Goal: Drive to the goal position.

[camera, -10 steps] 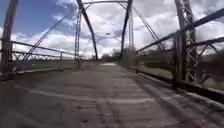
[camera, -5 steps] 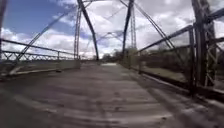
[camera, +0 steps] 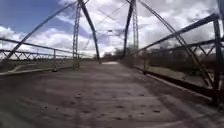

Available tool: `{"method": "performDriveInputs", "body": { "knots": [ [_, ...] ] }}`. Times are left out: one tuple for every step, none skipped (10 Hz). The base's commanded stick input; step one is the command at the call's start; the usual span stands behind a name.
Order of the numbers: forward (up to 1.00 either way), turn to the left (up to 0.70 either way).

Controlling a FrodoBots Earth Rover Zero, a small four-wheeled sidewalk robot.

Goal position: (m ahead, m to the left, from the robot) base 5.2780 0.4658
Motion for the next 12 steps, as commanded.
{"method": "performDriveInputs", "body": {
  "knots": [
    [1.0,0.0],
    [1.0,0.0],
    [1.0,0.0],
    [1.0,0.0],
    [1.0,0.0],
    [1.0,0.0],
    [1.0,0.0],
    [1.0,0.0],
    [1.0,0.0],
    [1.0,0.0],
    [1.0,0.0],
    [1.0,0.0]
  ]
}}
